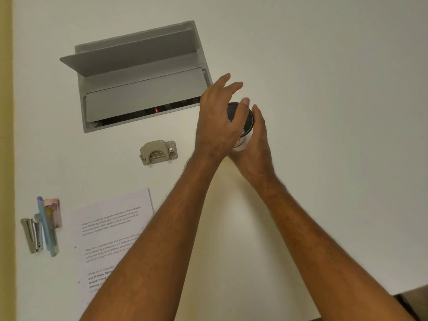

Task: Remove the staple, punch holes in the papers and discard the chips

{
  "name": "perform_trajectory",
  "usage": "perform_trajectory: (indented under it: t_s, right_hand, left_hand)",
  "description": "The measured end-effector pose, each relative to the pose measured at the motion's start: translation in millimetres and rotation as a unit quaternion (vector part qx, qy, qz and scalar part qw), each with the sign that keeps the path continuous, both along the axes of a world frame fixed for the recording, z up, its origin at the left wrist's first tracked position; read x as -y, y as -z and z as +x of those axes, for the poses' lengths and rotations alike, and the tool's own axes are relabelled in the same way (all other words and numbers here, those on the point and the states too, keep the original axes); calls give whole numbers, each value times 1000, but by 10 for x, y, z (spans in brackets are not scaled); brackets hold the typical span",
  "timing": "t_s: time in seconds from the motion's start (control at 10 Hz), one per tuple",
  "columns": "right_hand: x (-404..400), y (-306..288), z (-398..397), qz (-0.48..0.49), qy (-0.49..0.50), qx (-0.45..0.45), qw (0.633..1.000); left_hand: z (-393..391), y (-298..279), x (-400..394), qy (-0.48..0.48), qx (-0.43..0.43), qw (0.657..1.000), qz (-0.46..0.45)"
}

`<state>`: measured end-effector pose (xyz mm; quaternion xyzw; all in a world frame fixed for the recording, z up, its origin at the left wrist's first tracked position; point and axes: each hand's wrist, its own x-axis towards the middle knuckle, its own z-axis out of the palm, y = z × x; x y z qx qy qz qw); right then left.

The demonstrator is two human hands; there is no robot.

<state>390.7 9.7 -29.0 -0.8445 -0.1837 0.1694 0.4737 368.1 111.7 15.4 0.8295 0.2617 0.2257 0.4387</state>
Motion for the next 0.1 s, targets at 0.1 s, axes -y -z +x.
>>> perform_trajectory:
  t_s: [0.1]
  right_hand:
    - [38, -61, -111, -35, 15, 63, 997]
  left_hand:
    - [-159, -61, -48, -9, 15, 1000, 11]
